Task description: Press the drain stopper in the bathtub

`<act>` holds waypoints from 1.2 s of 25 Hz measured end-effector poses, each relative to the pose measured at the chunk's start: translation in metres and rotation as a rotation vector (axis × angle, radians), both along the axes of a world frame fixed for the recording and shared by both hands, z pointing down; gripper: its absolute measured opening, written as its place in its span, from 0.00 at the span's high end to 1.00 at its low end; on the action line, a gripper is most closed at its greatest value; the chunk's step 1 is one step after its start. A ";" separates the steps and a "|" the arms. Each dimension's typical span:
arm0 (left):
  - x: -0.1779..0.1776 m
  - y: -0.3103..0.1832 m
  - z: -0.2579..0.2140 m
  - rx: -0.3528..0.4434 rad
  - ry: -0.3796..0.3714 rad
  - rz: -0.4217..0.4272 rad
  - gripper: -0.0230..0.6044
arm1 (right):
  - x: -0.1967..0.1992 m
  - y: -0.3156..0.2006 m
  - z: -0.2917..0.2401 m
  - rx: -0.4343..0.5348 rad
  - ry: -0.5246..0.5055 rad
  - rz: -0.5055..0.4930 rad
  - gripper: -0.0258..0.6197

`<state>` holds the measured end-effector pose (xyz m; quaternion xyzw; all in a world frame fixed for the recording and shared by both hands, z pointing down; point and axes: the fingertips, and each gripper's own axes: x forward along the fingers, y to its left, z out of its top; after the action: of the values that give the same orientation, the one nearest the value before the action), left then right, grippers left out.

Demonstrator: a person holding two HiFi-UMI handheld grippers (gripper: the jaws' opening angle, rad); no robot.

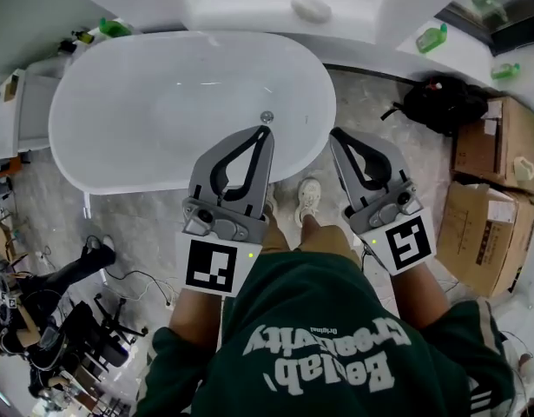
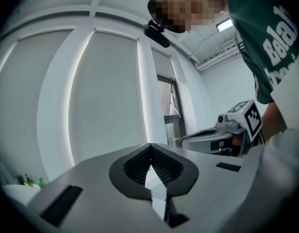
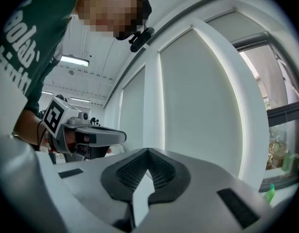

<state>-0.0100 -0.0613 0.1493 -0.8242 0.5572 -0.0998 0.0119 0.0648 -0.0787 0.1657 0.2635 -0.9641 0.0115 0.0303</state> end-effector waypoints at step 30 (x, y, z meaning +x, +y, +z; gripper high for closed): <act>-0.127 -0.081 0.319 -0.327 0.034 0.020 0.95 | -0.116 -0.082 0.245 -0.141 -0.010 0.067 0.94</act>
<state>-0.1370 -0.1427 0.4688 -0.8222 0.5256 -0.1751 -0.1306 -0.0507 -0.1603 0.4103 0.2929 -0.9517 0.0815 0.0434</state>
